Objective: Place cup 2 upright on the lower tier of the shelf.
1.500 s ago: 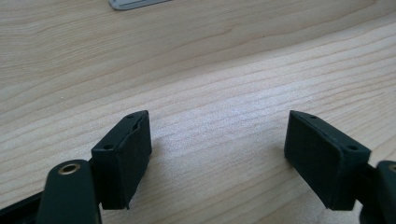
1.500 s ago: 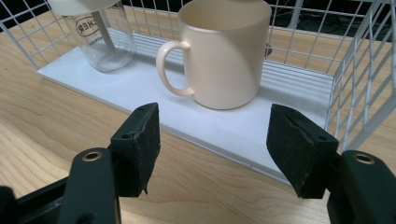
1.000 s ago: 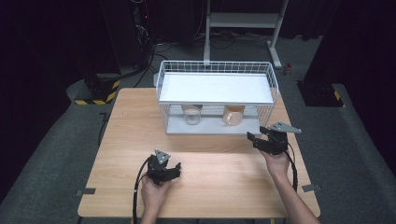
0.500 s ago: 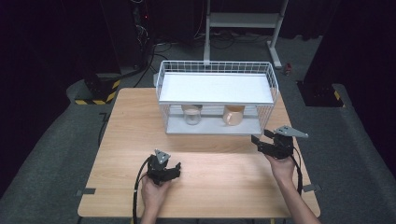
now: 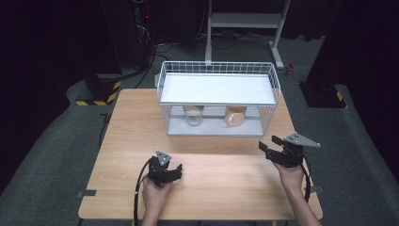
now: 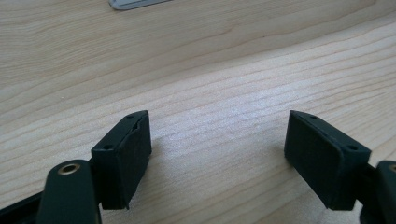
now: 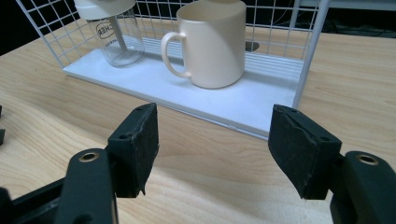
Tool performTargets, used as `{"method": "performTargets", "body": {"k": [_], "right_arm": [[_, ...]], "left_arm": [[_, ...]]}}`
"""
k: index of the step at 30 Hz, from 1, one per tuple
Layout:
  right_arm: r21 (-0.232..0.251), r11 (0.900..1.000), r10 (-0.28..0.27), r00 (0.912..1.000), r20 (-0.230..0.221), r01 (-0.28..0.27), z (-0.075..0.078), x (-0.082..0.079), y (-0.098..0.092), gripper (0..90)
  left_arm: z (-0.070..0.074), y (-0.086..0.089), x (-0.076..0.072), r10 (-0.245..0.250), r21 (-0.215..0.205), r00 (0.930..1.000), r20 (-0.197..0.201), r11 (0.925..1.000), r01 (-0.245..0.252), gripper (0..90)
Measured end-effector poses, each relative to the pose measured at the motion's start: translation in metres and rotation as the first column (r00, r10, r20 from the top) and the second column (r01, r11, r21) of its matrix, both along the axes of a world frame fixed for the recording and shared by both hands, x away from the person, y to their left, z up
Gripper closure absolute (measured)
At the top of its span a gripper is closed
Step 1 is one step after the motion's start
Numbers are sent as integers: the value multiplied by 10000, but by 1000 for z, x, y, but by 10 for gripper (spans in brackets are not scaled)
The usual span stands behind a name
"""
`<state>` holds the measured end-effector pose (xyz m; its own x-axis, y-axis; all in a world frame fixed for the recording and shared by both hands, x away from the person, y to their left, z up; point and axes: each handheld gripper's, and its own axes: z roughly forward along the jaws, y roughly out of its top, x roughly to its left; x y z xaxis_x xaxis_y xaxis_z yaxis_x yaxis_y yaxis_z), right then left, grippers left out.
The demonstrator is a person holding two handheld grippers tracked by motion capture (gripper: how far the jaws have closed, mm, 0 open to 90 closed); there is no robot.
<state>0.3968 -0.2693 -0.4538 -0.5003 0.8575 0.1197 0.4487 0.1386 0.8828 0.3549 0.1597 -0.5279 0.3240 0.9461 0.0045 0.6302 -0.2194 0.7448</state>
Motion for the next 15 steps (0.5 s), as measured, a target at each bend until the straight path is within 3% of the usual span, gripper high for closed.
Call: {"method": "performTargets", "body": {"k": [6, 15], "right_arm": [[18, 10000, -12, 10000, 2, 12, -5, -10, -3, 333], [-66, 10000, -5, 9993, -379, 2, -22, -17, -5, 317]], "left_arm": [[0, 0, 0, -8, 0, 10000, -9, 10000, 8, 232], [0, 0, 0, 4, 1, 10000, 3, 10000, -4, 232]]}}
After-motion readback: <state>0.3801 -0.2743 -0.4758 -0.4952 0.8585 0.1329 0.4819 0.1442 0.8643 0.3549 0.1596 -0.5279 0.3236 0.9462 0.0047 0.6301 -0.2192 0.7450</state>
